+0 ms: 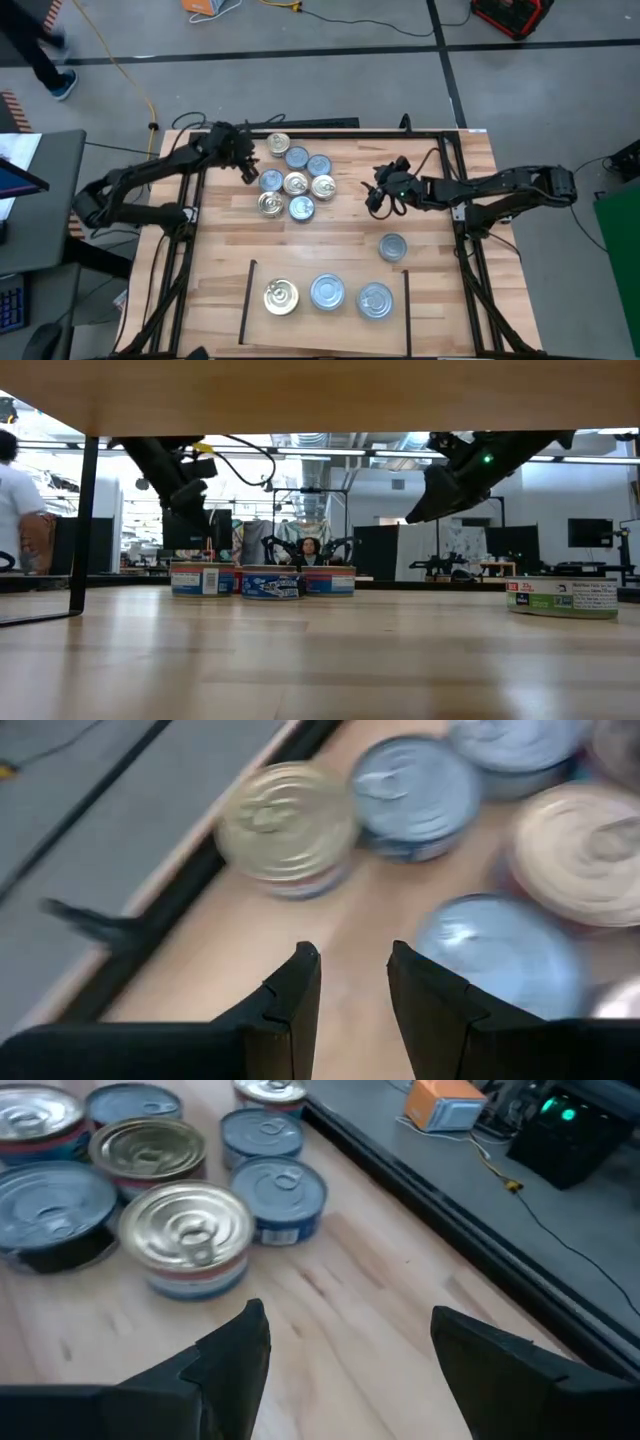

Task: Stack canned seafood by type on shelf
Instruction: Put the blue and pink tuna can on the top of the left stacked tuna cans on the shelf

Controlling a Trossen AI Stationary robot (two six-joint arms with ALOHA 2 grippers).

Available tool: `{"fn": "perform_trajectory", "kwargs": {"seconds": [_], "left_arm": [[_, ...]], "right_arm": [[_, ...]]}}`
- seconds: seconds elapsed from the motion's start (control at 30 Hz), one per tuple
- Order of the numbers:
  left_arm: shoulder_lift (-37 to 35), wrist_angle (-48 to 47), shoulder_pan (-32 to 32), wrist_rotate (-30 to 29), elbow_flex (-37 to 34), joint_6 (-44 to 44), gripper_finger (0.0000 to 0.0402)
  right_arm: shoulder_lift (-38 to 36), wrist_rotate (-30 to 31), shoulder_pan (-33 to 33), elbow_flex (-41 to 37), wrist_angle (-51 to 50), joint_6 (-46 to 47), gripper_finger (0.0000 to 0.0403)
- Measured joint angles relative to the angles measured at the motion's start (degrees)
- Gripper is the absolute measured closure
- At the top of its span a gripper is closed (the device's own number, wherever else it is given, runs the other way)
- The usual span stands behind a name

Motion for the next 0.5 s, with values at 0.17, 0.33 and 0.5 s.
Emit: {"fn": "perform_trajectory", "kwargs": {"seconds": [0.17, 0.33, 0.5], "left_arm": [[-5.1, 7.3, -3.2, -3.7, -8.4, -11.2, 0.0290], [-7.9, 15.8, -7.6, -7.5, -17.0, -17.7, 0.0290], [-8.3, 23.4, -9.8, -9.1, -21.5, -20.3, 0.0290]], "right_arm": [[-0.1, 0.0, -1.4, 0.0, 3.0, -1.1, 0.0101], [-0.5, 0.0, -1.5, 0.0, 7.3, -1.6, 0.0101], [-0.5, 0.0, -1.2, 0.0, 12.5, -1.4, 0.0101]]}}
